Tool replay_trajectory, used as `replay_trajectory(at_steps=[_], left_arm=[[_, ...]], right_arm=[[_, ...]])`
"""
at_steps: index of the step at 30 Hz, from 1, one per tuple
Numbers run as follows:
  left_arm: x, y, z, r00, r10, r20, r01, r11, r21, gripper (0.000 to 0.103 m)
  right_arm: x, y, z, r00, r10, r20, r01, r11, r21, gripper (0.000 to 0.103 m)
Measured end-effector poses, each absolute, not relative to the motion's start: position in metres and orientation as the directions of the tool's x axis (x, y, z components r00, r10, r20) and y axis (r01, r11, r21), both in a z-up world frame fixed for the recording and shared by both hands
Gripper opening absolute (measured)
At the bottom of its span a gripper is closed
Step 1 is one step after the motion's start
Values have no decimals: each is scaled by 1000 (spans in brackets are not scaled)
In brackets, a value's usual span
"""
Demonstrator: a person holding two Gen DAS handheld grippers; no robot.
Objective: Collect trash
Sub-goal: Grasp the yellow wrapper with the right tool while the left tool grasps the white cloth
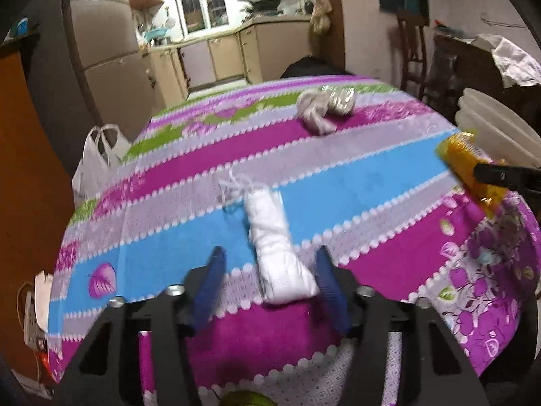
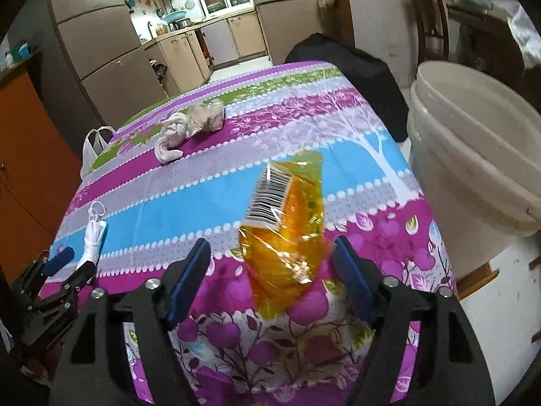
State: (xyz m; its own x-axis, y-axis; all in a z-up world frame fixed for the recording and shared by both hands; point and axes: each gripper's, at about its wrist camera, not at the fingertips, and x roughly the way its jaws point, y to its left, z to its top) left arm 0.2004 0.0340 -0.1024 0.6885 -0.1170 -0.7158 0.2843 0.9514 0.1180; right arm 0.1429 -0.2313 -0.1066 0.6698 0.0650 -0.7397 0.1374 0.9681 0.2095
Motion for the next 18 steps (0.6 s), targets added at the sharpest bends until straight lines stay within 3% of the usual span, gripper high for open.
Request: replay_trajectory(at_steps=[3,4,7,18], left_arm=[[203,39,-108,682,-121,-721,254,964,79,45],[203,39,-109,686,-120,-718,252,965,79,42],[202,41,-111,696,-138,-704,246,968,54,32],[202,47,-107,697,-155,-701,234,972,18,27]], right_arm=[[147,-226,-114,652,11,-758,152,978,145,58],[149,-225,-119,643,-3,-766,158,979,129,50],[148,-228,-125,650,-27,-760,165,981,106,41],[139,-237,-122,664,60,-745,122,975,186,35]])
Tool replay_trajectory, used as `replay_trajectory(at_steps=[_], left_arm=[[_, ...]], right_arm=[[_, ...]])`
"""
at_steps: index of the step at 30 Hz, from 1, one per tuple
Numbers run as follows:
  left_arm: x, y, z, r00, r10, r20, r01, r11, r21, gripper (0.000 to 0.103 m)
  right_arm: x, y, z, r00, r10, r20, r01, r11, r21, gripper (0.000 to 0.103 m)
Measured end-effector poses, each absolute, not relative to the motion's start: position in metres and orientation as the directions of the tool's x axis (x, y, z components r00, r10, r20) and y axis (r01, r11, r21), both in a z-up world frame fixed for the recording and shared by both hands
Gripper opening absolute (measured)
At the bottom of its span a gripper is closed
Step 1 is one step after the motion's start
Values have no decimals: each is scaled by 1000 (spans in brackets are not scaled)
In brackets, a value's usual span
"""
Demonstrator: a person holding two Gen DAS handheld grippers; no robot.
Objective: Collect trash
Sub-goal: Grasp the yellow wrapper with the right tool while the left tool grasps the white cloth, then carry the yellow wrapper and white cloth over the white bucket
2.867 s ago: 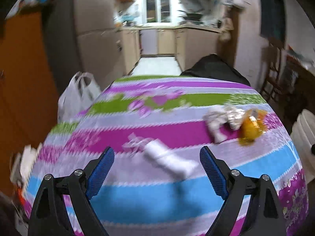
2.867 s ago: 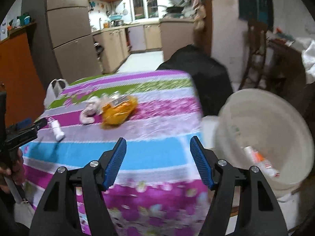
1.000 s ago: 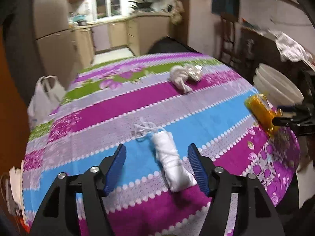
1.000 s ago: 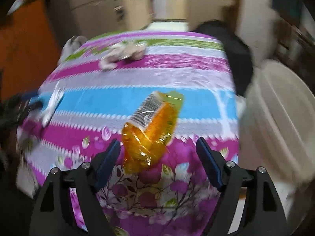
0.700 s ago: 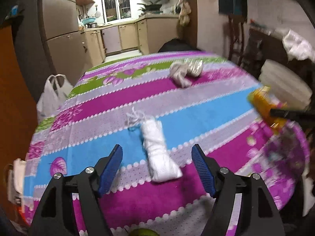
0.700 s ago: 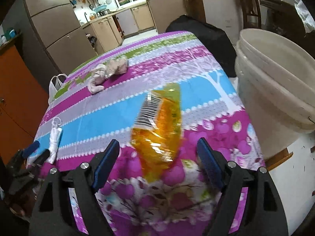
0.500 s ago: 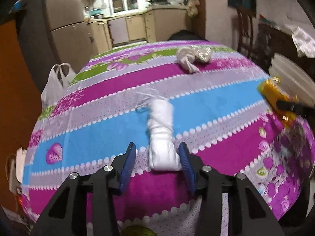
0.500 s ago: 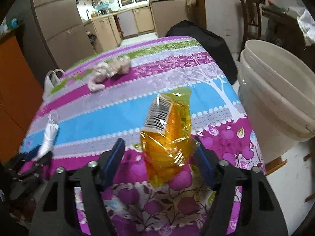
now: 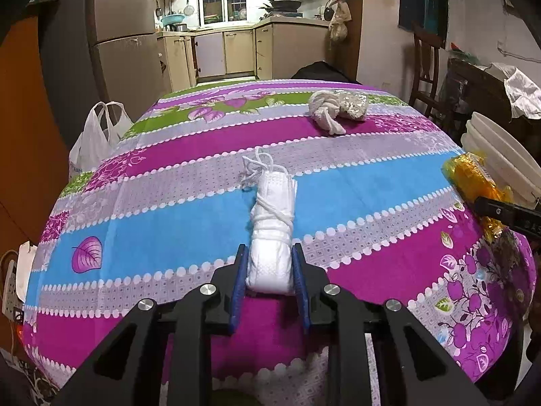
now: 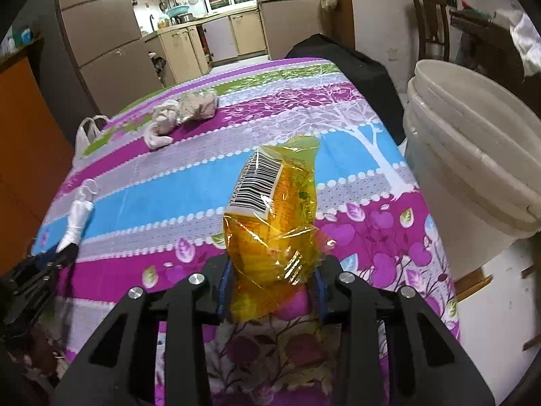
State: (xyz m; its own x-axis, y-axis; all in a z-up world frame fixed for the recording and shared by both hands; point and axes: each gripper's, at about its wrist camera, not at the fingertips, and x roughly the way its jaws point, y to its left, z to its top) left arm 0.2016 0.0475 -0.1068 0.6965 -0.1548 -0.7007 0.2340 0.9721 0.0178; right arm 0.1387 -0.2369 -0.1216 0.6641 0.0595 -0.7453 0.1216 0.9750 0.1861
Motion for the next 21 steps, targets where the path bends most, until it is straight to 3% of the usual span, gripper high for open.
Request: replay_trajectory(at_steps=[21], left_arm=[[214,26,-66,729,-31,-684,173,975,139,27]], right_arm=[[132,-182,-95,612,222,-759,-134,975,177,35]])
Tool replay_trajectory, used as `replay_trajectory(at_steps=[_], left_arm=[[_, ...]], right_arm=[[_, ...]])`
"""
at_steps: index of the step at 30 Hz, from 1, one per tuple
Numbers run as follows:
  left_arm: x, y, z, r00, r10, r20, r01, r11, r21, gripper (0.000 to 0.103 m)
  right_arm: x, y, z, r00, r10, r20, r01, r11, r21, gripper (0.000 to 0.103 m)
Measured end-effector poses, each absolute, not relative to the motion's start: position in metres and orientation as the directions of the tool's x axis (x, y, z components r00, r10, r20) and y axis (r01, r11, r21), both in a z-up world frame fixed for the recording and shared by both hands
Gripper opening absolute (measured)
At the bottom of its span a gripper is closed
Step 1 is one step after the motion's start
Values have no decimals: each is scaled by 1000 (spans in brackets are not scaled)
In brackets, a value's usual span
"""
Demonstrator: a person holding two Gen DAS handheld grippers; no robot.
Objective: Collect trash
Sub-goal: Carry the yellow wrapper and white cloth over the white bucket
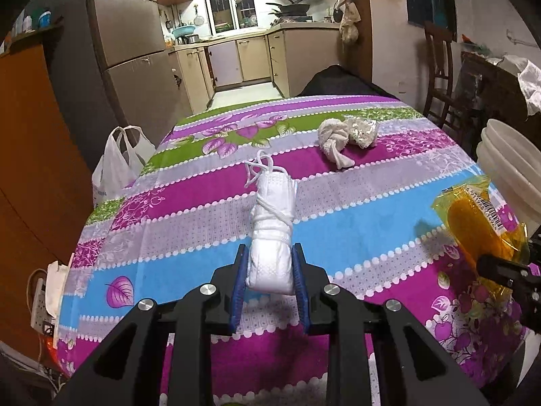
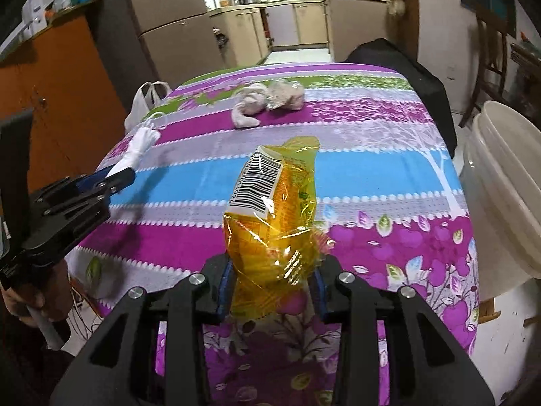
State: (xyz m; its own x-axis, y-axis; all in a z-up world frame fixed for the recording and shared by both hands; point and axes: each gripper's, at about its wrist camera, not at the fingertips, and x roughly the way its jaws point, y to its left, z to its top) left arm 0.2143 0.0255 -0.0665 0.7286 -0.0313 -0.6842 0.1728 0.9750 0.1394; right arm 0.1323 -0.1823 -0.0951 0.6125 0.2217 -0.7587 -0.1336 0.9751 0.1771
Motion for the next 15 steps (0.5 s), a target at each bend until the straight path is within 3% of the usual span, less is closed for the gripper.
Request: replay_trajectory(at_steps=[15], left_arm=[[228,14,-57,725,11,-688,164,969,187,27]], right_arm=[[139,-192,-75,617,240,-749,-159,971,180,35]])
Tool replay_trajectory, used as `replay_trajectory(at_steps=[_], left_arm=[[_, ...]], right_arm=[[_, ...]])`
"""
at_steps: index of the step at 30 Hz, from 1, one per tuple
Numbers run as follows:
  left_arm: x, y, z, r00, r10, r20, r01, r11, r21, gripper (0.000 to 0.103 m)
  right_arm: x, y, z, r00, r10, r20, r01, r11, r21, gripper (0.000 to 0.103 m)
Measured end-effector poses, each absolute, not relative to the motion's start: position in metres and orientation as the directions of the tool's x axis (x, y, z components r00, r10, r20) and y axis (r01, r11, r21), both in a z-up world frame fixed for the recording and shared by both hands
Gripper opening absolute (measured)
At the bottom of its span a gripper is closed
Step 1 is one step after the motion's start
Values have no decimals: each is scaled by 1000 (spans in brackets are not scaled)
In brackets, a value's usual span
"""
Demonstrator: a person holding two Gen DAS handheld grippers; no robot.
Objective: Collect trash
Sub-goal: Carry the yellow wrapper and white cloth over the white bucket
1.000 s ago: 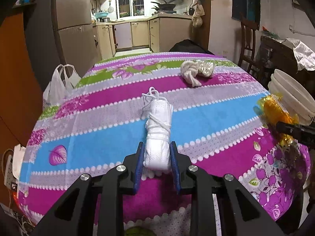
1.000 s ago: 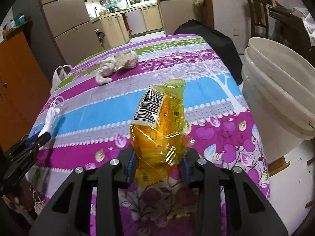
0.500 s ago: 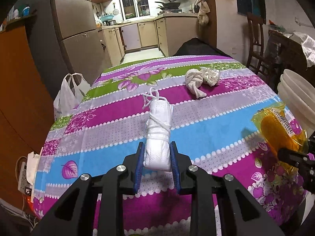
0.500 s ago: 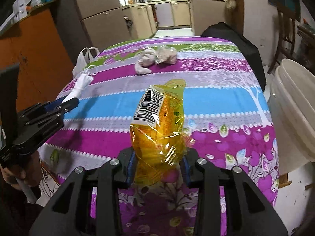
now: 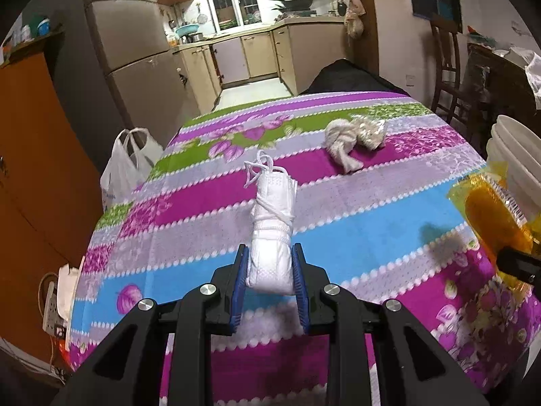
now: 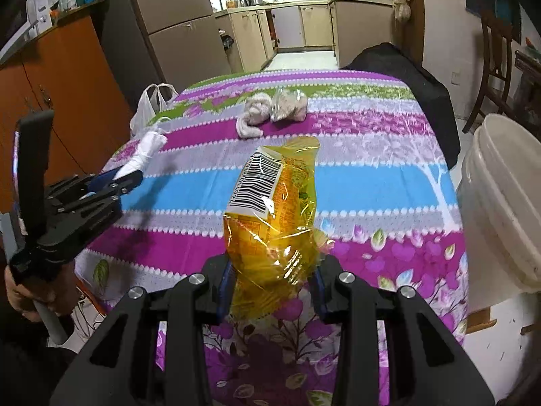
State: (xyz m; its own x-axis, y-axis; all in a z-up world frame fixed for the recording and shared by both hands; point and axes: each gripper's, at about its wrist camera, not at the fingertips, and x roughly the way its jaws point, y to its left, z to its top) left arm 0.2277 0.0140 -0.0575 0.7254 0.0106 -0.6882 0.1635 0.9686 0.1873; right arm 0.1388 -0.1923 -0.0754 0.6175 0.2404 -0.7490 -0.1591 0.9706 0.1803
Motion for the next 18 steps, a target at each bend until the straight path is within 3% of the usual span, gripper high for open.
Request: replay_trajectory(at_steps=[9,18], left_arm=[[252,-45,-22,767,-68,-637,273,934,229,27],[262,-132,18,809,-183,-559,391,877,280,27]], right_arm=[[153,-244,-23,646,215,-733,-127,976,175,35],[145,-336,20,680,76,-730,31,991,132,35]])
